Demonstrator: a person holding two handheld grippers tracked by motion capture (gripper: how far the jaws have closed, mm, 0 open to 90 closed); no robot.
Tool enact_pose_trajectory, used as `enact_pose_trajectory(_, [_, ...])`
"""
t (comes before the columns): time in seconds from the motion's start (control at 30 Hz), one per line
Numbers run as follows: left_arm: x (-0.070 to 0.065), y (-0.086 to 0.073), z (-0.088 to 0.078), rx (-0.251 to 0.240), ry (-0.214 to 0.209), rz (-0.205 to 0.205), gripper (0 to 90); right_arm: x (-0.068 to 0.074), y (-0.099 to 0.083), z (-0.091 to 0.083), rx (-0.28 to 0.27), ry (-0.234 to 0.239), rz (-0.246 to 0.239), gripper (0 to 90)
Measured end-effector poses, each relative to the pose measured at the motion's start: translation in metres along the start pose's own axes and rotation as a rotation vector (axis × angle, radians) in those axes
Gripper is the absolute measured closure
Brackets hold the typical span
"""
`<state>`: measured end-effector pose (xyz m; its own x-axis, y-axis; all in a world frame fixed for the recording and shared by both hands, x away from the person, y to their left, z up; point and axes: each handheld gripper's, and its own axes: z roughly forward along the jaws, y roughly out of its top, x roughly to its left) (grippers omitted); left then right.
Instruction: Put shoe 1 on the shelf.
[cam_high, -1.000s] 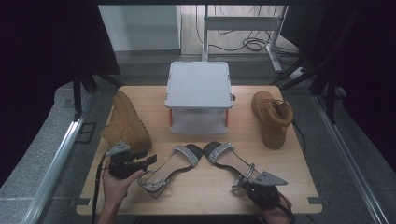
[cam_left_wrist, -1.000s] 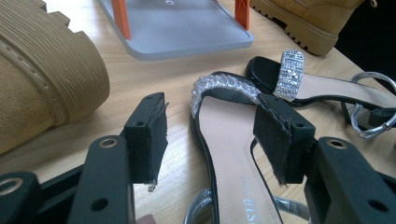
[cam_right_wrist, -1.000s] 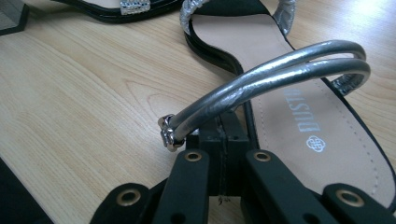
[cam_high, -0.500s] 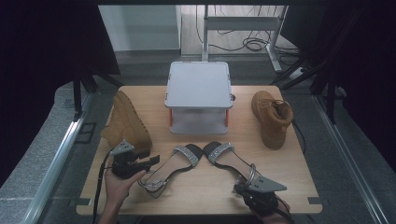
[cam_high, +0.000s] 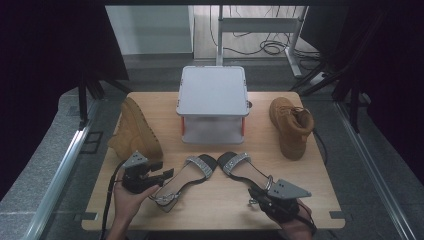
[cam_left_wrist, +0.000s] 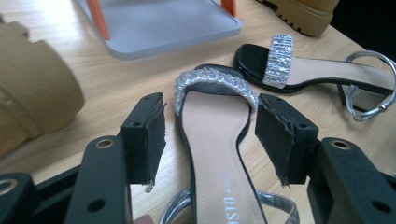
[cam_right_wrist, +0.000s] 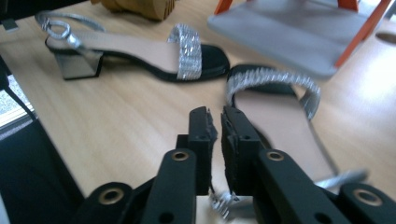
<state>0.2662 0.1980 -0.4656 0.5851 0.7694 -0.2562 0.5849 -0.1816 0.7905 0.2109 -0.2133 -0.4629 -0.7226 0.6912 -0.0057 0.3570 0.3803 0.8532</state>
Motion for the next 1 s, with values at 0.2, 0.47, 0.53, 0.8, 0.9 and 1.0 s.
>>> enact_pose_trajectory(0.2, [-0.002, 0.006, 0.009, 0.027, -0.013, 0.019, 41.9, -0.025, 0.018, 0.012, 0.023, 0.021, -0.005, 69.1])
enact_pose_trajectory(0.47, [-0.005, 0.011, 0.02, 0.13, -0.002, 0.036, 38.9, -0.044, 0.033, 0.032, 0.05, 0.016, -0.024, 46.9])
enact_pose_trajectory(0.53, [-0.007, 0.008, 0.027, 0.196, 0.006, 0.053, 36.8, -0.048, 0.033, 0.035, 0.055, 0.003, -0.018, 43.8])
enact_pose_trajectory(0.8, [-0.012, 0.005, 0.044, 0.305, 0.011, 0.06, 32.2, -0.051, 0.022, 0.034, 0.052, -0.023, 0.009, 42.7])
enact_pose_trajectory(0.9, [-0.013, 0.005, 0.049, 0.342, 0.023, 0.071, 30.4, -0.053, 0.019, 0.033, 0.046, -0.031, 0.019, 42.6])
enact_pose_trajectory(1.0, [-0.016, 0.005, 0.054, 0.383, 0.035, 0.074, 28.5, -0.054, 0.018, 0.033, 0.046, -0.04, 0.02, 42.5])
